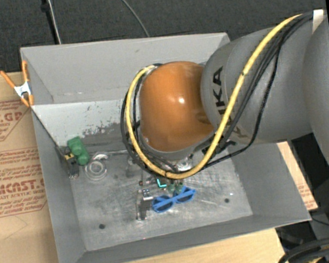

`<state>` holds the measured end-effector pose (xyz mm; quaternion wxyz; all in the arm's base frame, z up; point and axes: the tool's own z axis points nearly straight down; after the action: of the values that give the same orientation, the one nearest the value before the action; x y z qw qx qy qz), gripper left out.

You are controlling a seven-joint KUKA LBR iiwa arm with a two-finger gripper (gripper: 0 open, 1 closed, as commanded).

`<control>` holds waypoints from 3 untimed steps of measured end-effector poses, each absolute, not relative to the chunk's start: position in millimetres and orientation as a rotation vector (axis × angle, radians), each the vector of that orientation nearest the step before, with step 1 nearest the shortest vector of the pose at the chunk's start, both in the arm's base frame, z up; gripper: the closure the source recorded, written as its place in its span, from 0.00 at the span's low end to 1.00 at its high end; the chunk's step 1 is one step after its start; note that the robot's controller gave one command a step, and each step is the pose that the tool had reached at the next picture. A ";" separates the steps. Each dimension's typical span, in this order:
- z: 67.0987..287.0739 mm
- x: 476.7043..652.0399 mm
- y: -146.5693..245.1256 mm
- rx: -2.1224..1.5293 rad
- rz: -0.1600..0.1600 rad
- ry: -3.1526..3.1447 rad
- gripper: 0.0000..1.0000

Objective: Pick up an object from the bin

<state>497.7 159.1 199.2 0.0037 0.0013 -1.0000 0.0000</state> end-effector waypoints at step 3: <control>99.2 490.4 39.4 -0.116 0.000 -3.138 0.00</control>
Offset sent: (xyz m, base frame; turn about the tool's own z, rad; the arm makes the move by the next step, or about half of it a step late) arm 0.0279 -0.0851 -0.1292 0.1268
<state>490.4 39.4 99.2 0.0008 -0.0368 -0.9993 0.0000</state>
